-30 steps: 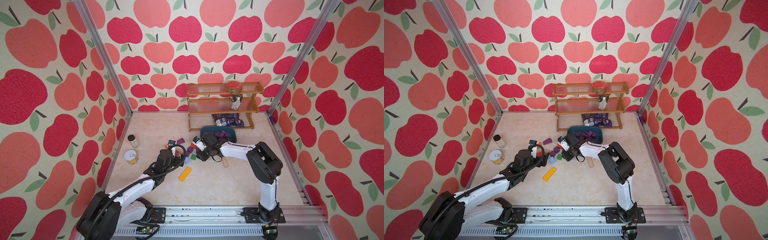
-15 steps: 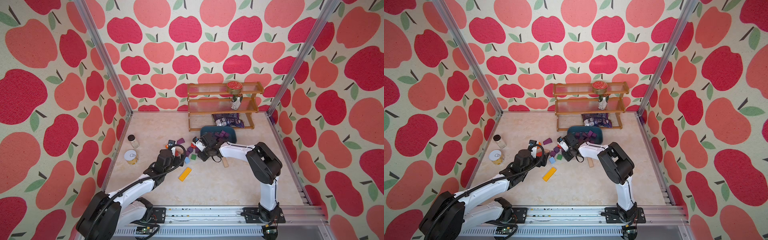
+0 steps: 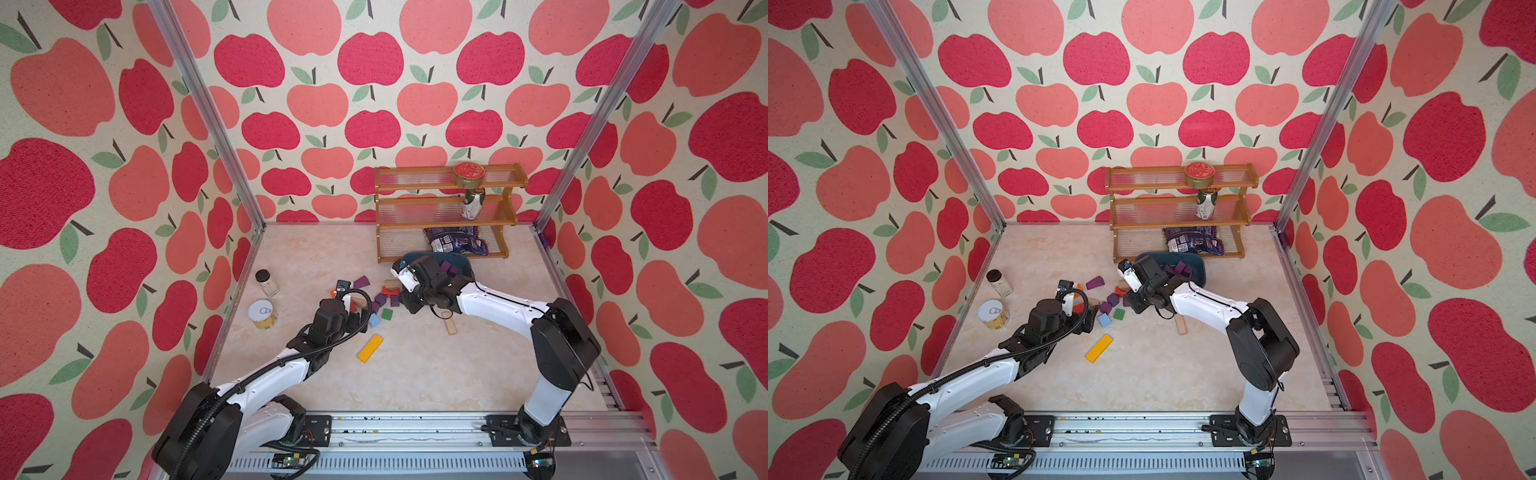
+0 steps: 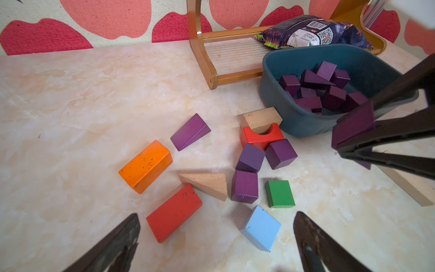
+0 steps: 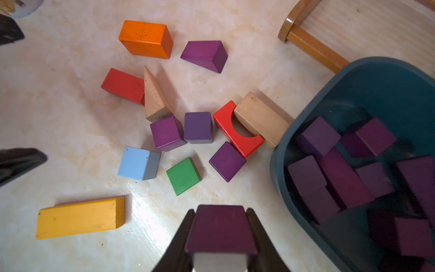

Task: Pick purple bricks into the storage bin
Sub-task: Pick up the building block from the center of the board, then place the building block in the storage box.

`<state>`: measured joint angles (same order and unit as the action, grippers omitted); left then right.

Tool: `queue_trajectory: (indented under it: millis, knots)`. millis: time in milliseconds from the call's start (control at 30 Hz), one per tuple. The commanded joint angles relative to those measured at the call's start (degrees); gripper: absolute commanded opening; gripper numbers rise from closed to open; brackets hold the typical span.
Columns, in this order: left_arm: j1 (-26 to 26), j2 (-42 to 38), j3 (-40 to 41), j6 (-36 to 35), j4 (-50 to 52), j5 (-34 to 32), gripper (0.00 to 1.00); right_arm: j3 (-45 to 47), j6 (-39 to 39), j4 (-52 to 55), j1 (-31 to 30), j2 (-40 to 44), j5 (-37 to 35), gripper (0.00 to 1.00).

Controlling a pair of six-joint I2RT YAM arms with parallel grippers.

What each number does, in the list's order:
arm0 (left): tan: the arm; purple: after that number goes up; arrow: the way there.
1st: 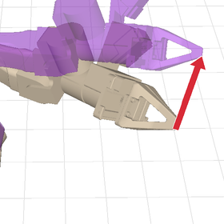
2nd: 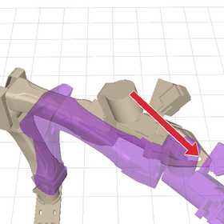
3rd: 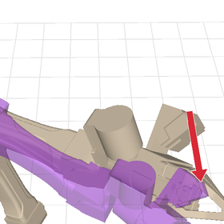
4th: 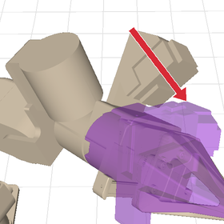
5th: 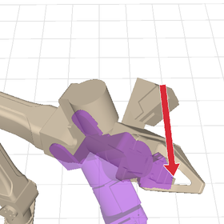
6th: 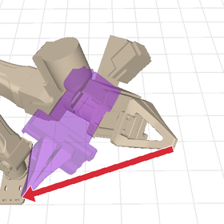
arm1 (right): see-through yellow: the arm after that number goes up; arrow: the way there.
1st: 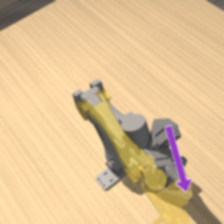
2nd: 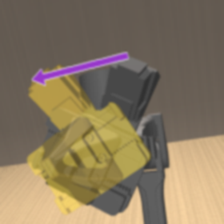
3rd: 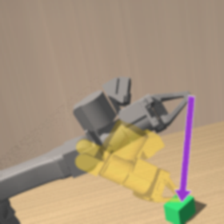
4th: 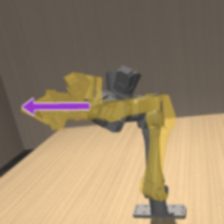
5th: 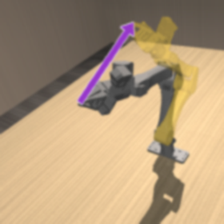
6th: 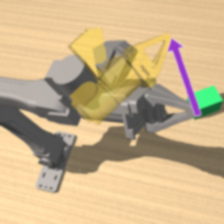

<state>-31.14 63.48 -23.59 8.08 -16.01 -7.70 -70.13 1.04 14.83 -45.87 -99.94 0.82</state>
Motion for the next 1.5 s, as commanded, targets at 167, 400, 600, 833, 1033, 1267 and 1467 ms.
queue_trajectory:
  millis: [167,400,600,833,1033,1267,1467]
  knots:
    - [0.3,0.6,-1.1,0.8,0.8,0.4,0.99,-9.1,2.5,4.6,7.6,-2.5,-0.5,0.30]
    - [0.4,2.0,-1.4,0.4,0.6,-0.3,0.99,-19.7,1.4,8.0,10.4,-10.6,-3.4,0.30]
    - [0.5,0.9,-1.1,0.4,0.7,-0.6,0.99,-25.6,-0.4,10.7,11.4,-14.0,-6.2,0.30]
    - [0.5,0.7,-0.9,0.8,0.6,-0.3,0.99,-26.9,1.1,12.2,13.7,-15.7,-3.6,0.30]
    - [0.5,0.9,-0.9,0.9,0.6,-0.2,0.99,-23.5,2.1,10.0,14.3,-15.6,-4.7,0.30]
    - [0.5,1.1,-1.3,1.1,1.0,0.3,0.99,-22.3,3.3,8.4,15.0,-18.0,-3.7,0.30]
    - [0.5,1.2,-1.1,1.0,0.6,0.0,0.99,-22.1,3.9,7.4,15.1,-20.2,-4.3,0.30]
